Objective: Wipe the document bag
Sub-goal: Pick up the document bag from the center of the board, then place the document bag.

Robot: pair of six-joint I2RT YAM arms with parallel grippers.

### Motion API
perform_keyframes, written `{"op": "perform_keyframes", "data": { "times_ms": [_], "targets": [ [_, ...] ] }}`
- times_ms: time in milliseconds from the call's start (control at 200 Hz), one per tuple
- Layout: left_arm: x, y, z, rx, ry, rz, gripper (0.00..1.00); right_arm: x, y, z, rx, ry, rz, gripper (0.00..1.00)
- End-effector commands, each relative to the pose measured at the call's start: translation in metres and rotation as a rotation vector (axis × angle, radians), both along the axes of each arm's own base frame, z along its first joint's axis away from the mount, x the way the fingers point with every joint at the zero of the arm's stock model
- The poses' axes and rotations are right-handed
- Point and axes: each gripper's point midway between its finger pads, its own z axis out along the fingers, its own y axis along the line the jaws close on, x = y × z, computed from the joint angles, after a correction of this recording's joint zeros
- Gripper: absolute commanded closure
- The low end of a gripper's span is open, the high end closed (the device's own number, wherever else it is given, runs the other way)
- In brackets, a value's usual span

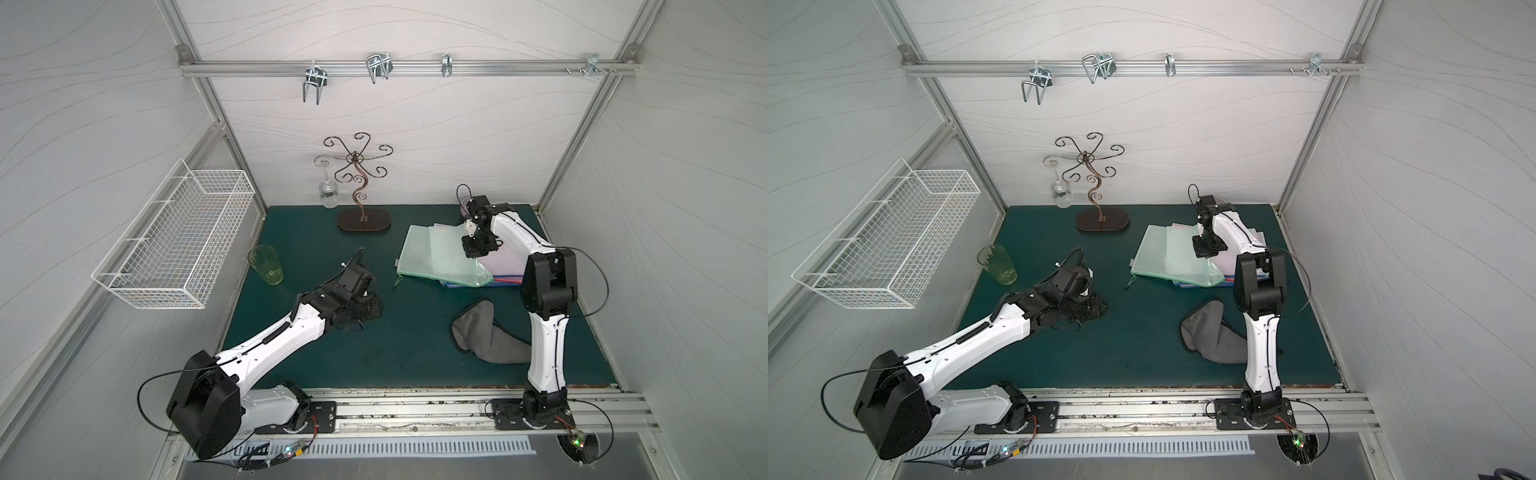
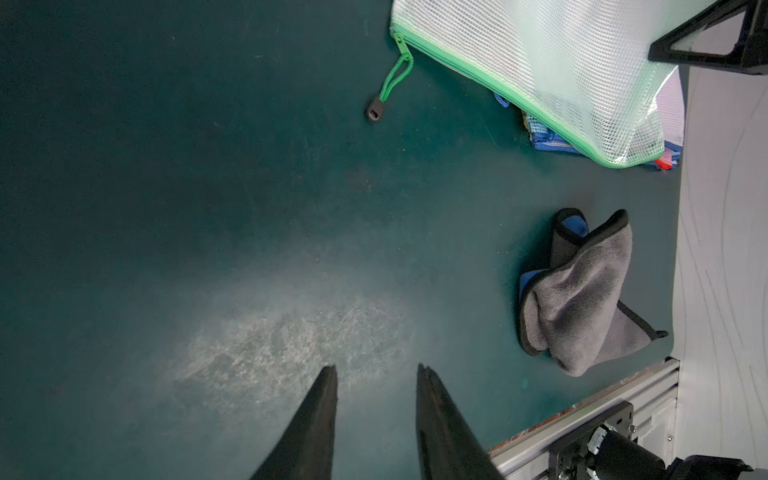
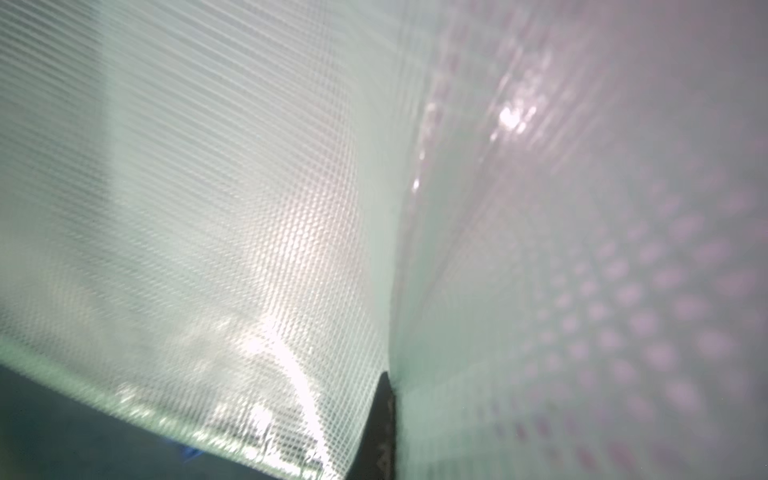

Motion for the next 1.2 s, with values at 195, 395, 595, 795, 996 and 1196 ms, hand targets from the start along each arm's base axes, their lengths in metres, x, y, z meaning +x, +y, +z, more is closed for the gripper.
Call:
{"op": "perform_keyframes", "data": {
  "times_ms": [195,395,595,795,996,1196],
  "targets": [
    [0.019,0.008,0.003,0.016,0.004,0.027,0.65,0.031,-0.059,-0.001,-0.205,-0.04,0.147,1.0],
    [0.033,0.005,-0.001,0.01,0.031,0.022,0.65,0.044,-0.077,-0.005,-0.257,-0.055,0.183,1.0],
    [0.042,0.005,-0.003,0.003,0.043,0.022,0.65,0.05,-0.095,-0.011,-0.289,-0.052,0.183,1.0],
    [0.048,0.005,-0.003,-0.003,0.042,0.021,0.65,0.048,-0.112,-0.01,-0.302,-0.056,0.163,1.0],
    [0.049,0.004,-0.005,-0.004,0.05,0.016,0.65,0.048,-0.112,-0.012,-0.271,-0.063,0.159,1.0],
    [0.047,0.005,-0.006,-0.002,0.05,0.013,0.65,0.045,-0.118,-0.016,-0.3,-0.061,0.129,0.67]
  ]
}}
